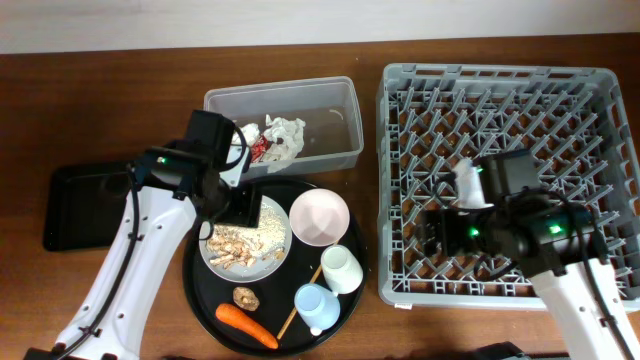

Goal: Sort waste into correct bins and load items into the dishwasher rack

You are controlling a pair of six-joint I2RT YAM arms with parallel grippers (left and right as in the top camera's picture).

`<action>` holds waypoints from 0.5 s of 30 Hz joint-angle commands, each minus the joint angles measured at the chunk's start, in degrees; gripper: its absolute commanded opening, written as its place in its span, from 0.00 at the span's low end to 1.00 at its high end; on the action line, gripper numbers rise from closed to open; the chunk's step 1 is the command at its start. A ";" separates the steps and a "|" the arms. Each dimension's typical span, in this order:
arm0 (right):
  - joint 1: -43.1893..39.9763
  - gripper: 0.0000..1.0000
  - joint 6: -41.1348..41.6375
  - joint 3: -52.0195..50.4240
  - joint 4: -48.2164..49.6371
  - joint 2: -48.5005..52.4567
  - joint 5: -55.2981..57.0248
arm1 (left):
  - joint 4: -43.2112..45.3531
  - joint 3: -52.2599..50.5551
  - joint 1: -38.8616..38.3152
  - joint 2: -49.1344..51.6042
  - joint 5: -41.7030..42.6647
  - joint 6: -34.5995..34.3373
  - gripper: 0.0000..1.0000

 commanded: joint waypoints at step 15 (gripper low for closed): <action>34.56 0.95 20.94 0.35 17.86 26.51 9.73 | -3.21 -0.61 19.85 0.31 -4.20 -5.99 0.95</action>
